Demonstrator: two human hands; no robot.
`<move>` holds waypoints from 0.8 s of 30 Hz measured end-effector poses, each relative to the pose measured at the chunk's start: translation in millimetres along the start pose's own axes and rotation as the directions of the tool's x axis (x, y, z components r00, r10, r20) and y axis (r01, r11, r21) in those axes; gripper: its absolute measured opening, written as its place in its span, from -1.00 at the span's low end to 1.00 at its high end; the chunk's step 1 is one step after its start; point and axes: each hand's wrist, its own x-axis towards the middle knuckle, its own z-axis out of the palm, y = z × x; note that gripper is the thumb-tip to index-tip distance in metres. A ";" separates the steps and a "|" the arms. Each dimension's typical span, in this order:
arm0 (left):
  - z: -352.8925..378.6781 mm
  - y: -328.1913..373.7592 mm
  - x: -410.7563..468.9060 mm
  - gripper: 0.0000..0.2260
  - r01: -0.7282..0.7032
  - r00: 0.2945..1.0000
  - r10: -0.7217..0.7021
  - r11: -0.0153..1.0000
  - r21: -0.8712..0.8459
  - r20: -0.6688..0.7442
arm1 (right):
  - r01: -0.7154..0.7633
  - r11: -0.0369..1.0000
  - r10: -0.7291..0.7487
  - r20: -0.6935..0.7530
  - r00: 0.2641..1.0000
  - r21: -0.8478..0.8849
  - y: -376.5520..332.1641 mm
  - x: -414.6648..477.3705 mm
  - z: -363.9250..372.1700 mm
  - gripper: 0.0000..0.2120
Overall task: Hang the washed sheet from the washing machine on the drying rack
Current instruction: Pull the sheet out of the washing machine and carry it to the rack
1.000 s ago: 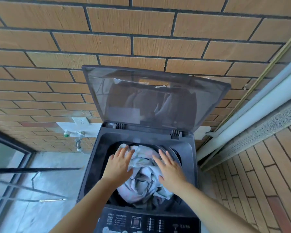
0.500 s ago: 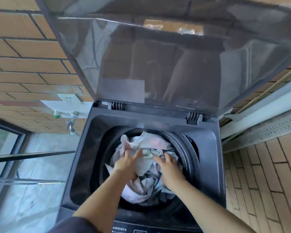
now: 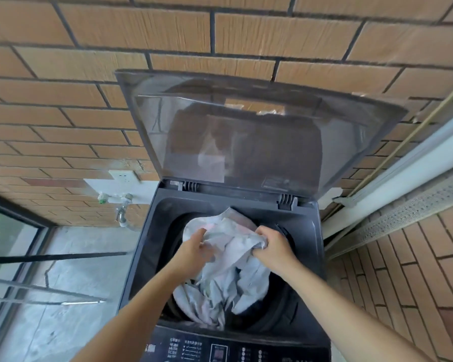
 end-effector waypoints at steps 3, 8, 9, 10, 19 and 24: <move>-13.4 8.6 -24.0 -0.21 -0.058 0.982 0.042 0.995 0.082 0.187 | 0.080 0.995 -0.079 -0.018 0.997 0.055 -42.2 -22.1 -17.5 -0.76; 4.7 36.6 -34.9 -0.57 -0.166 0.980 0.145 0.974 0.154 0.137 | 0.350 0.931 -0.352 0.008 0.936 0.105 -120.2 -50.4 -49.6 -0.62; 9.1 49.4 -37.2 -0.68 -0.224 0.972 0.221 0.974 0.030 0.081 | 0.379 0.920 -0.380 -0.004 0.925 0.104 -133.8 -55.2 -56.4 -0.58; 10.8 62.9 -40.6 -0.70 -0.287 0.957 0.290 0.955 -0.074 0.020 | 0.400 0.909 -0.401 -0.020 0.916 0.120 -144.8 -58.9 -63.2 -0.57; -22.4 128.0 -53.7 -0.63 -0.495 0.862 0.443 0.839 -0.227 -0.245 | 0.370 0.905 -0.389 0.056 0.920 0.209 -147.1 -68.4 -106.2 -0.33; -48.8 185.2 -75.7 -0.61 -0.607 0.790 0.555 0.767 -0.207 -0.261 | 0.235 0.960 -0.262 0.194 0.945 0.154 -101.9 -63.5 -87.5 0.09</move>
